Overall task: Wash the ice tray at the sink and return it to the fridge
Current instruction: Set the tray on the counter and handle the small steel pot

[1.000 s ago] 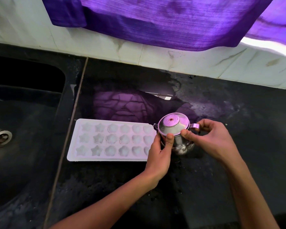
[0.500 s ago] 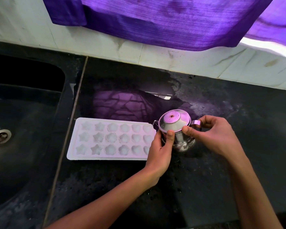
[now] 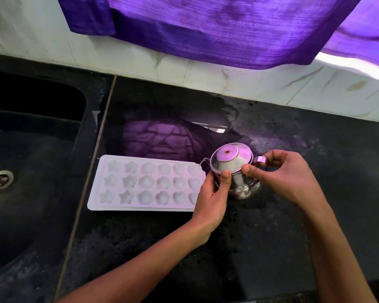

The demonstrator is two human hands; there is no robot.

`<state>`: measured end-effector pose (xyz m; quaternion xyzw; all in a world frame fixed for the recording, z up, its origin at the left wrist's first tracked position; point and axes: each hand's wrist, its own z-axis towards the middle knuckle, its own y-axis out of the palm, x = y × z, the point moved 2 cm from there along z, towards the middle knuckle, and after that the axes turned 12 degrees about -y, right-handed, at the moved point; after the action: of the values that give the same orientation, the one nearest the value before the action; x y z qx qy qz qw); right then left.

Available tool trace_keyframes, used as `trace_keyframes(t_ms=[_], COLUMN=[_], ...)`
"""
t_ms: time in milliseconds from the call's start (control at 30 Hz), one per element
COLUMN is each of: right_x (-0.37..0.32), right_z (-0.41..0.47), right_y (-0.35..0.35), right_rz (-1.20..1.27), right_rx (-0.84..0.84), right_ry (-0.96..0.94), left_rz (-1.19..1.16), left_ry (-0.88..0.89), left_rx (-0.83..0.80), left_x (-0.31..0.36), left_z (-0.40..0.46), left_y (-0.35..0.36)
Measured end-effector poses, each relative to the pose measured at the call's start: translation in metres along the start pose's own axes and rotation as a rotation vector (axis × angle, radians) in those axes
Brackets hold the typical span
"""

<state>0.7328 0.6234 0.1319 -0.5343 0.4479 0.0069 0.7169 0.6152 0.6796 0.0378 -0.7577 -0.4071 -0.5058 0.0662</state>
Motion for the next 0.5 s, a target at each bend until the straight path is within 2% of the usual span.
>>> trace_keyframes(t_ms=[500], right_x=[-0.0079], right_z=[0.0008], right_y=[-0.0041], right_rz=[-0.003], right_rx=[-0.026], right_ry=[-0.019], left_rz=[-0.038], left_ry=[0.061], left_rx=[-0.012], left_x=[0.0018], left_z=[0.0012], left_y=[0.0000])
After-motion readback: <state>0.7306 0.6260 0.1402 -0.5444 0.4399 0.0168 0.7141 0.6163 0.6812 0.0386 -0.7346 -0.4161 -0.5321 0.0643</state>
